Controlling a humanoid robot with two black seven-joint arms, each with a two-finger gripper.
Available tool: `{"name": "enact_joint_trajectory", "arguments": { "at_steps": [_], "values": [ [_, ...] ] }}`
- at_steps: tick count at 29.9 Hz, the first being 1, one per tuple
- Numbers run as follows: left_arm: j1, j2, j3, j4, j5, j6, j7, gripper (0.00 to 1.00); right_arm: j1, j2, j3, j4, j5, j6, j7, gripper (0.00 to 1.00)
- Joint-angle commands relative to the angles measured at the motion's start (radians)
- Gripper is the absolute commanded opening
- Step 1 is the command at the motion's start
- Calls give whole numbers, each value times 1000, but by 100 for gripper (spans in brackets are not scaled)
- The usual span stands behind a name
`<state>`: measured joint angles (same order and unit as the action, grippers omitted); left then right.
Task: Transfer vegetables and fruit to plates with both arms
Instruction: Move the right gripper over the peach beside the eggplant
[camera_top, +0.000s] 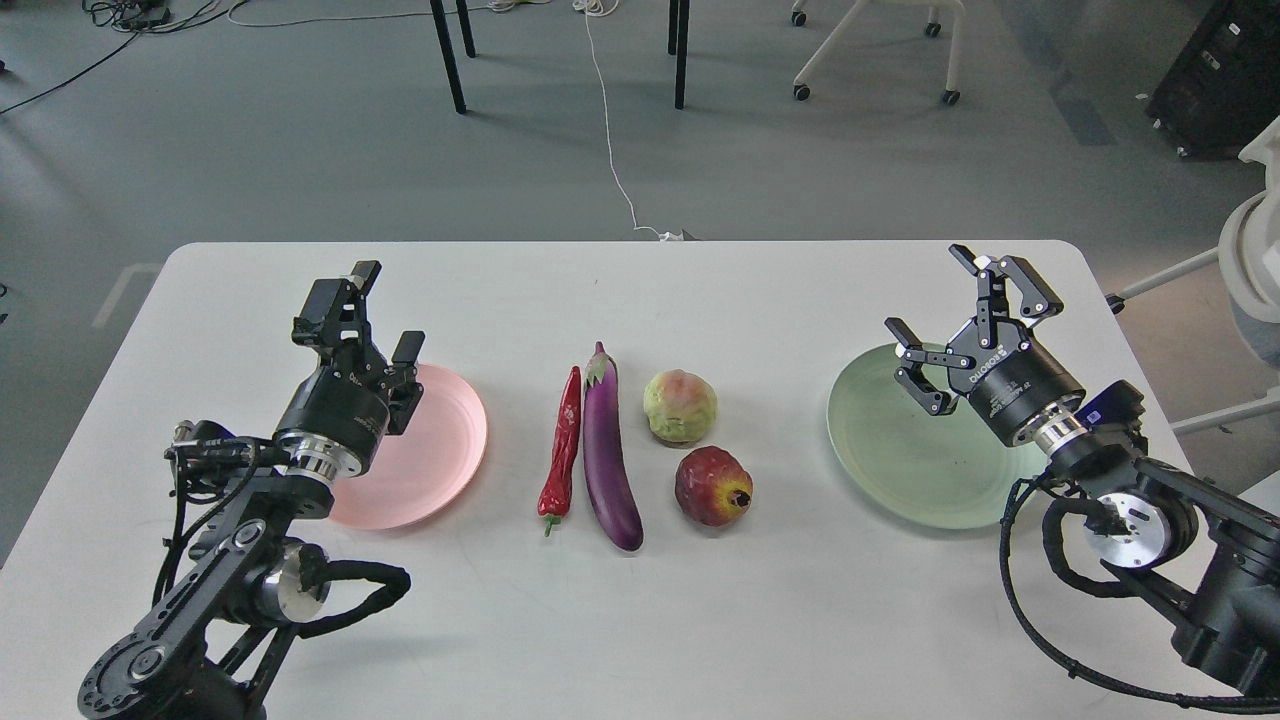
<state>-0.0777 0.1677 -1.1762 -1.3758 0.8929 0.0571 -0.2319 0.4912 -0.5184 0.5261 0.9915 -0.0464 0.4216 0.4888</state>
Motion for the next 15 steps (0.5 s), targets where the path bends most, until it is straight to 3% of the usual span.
{"name": "enact_joint_trajectory", "arguments": {
  "at_steps": [1,7,15],
  "values": [
    [7,1,6,-8,0,3,0,99,6,-3,-5,1,-3,5,0,97],
    [1,10,7,-9,-12,-6,-4,99,165,-55,-63,4,-87,19,0,97],
    [1,19,10,-28,-11,-8,-7,99,666,-88,-522,15,-629,19,0,98]
  ]
}}
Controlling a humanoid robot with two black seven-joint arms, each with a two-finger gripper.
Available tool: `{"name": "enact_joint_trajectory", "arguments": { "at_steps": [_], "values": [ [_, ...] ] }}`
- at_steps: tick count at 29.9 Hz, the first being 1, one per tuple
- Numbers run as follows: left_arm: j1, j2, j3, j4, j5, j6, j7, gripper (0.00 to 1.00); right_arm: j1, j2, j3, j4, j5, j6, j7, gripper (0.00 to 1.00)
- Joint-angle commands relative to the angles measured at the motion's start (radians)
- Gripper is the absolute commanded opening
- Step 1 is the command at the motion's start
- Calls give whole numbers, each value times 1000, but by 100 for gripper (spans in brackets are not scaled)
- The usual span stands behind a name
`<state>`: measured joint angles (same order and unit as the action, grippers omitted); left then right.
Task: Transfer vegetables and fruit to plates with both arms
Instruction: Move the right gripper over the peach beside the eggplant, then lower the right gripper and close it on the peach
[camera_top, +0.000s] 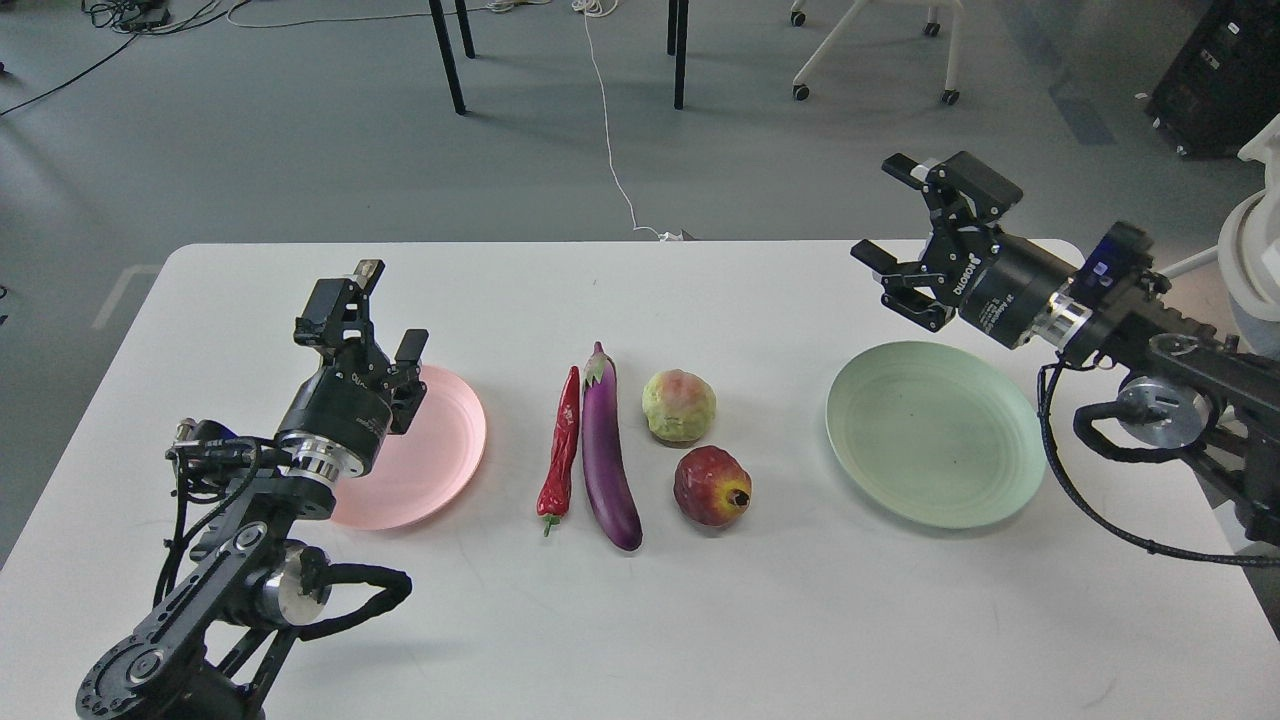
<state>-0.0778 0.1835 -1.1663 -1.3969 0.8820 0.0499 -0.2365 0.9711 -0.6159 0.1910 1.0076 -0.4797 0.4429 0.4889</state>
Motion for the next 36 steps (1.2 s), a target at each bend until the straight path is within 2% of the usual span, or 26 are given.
{"name": "enact_joint_trajectory", "arguments": {
  "at_steps": [1,7,12,17,26,36],
  "values": [
    [3,2,2,-11,0,1,-6,99,248,21,-250,-3,-265,-6,0,98],
    [18,4,2,-39,2,4,-23,99,544,240,-635,-27,-655,-45,0,98],
    [33,5,2,-62,2,4,-24,99,574,434,-800,-113,-677,-147,0,98],
    [49,14,2,-91,2,2,-24,99,549,608,-939,-269,-675,-217,0,98],
    [49,17,5,-94,0,2,-23,99,466,616,-952,-343,-672,-239,0,97],
    [50,17,7,-96,0,2,-23,99,432,616,-892,-336,-658,-257,0,96]
  ]
}}
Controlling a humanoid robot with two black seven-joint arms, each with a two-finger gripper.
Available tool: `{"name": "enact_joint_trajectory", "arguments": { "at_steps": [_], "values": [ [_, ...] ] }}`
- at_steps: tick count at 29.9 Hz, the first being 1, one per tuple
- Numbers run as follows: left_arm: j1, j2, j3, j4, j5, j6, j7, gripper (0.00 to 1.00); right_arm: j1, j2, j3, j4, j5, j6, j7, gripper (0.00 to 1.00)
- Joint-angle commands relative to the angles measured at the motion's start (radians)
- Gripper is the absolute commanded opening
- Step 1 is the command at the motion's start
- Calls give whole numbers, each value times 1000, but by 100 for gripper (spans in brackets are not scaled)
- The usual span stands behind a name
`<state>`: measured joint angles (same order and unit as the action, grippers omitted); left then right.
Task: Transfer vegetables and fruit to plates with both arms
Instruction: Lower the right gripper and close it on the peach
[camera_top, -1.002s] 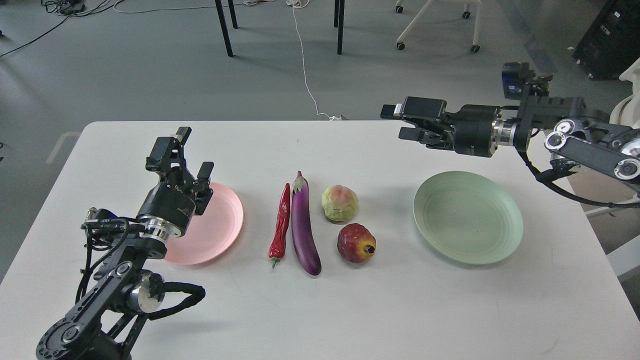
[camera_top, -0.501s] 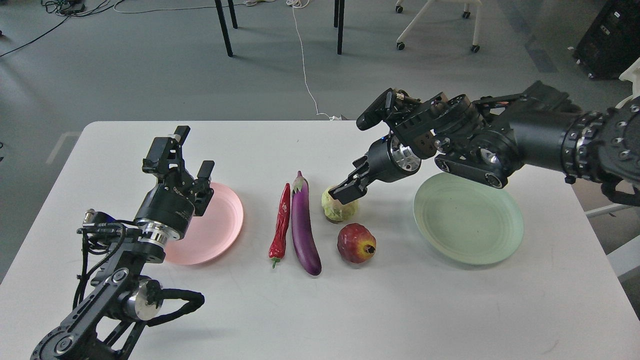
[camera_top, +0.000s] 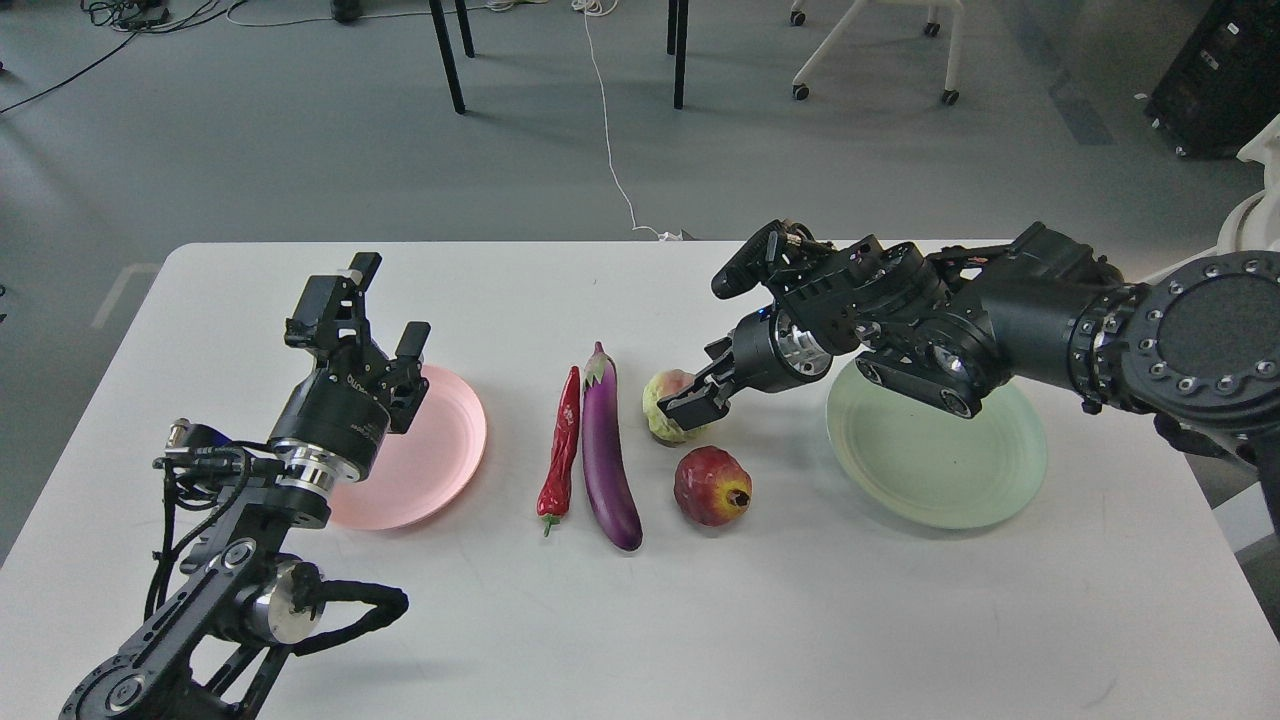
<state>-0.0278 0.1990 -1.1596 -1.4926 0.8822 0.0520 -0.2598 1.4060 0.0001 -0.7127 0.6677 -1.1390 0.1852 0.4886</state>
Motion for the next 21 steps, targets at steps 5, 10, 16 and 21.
{"name": "enact_joint_trajectory", "arguments": {
  "at_steps": [5,10,16,21],
  "values": [
    [5,0,0,2,0,0,-1,99,-19,0,12,3,8,-1,0,96],
    [5,2,0,0,1,0,-1,99,-50,0,12,-2,8,-13,0,95],
    [5,2,0,0,1,0,-1,99,-71,0,12,-5,8,-50,0,92],
    [5,0,-2,0,0,0,-1,99,-71,0,4,-14,8,-49,0,65]
  ]
}}
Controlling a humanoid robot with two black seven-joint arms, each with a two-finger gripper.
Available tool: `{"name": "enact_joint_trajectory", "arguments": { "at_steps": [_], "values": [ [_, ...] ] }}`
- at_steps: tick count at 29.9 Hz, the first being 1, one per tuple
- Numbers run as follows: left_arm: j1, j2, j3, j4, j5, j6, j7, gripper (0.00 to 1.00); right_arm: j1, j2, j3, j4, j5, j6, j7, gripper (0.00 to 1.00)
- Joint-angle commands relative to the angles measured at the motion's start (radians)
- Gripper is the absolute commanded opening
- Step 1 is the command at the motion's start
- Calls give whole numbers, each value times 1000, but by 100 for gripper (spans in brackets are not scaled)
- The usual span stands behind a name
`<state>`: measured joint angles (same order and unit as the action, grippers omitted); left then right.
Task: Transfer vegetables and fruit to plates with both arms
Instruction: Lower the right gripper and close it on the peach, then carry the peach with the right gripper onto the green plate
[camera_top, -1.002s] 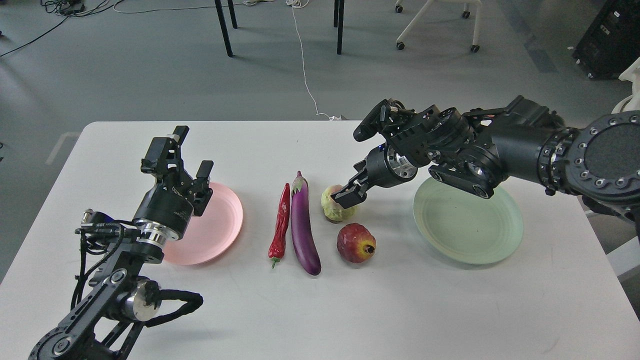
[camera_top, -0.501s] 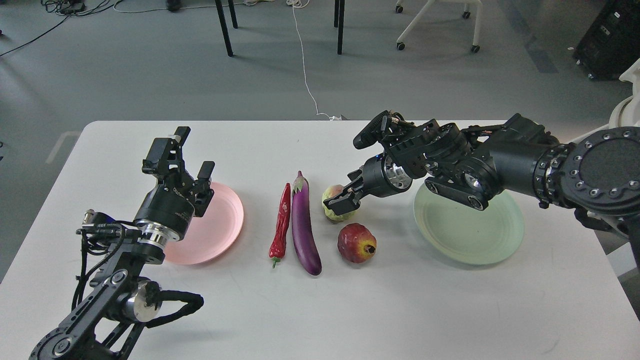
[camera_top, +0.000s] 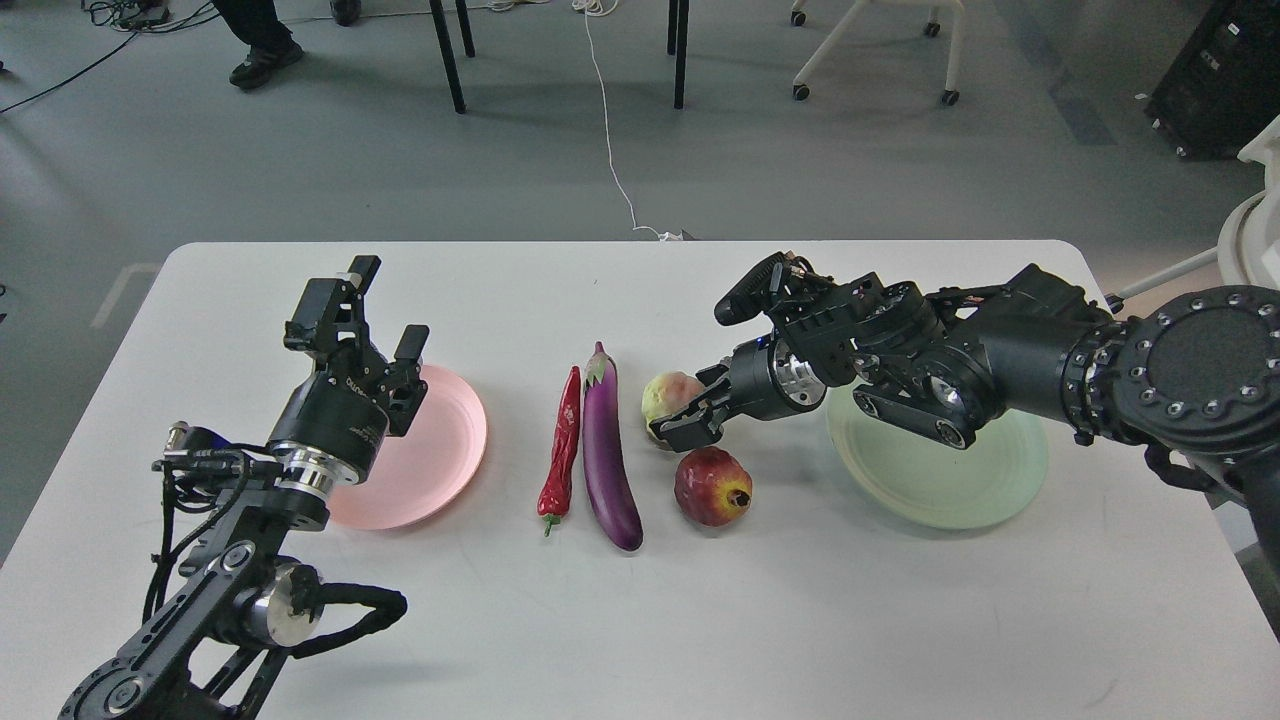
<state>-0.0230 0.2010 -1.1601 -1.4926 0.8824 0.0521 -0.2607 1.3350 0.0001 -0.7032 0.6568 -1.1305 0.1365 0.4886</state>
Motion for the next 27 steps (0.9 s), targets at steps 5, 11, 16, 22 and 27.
{"name": "enact_joint_trajectory", "arguments": {
  "at_steps": [5,11,16,22,27],
  "values": [
    [0,-2,-1,0,1,0,0,99,0,0,-7,-2,0,-1,0,46],
    [-2,-3,-1,0,0,0,0,99,55,0,-1,26,3,-1,0,43],
    [-5,-3,-1,2,0,0,0,99,153,-173,-1,148,-5,0,0,43],
    [-5,-6,0,0,0,-1,0,99,181,-415,-7,228,-124,0,0,43],
    [-5,-6,0,0,0,-1,0,99,122,-546,-10,225,-196,0,0,43]
  ]
}}
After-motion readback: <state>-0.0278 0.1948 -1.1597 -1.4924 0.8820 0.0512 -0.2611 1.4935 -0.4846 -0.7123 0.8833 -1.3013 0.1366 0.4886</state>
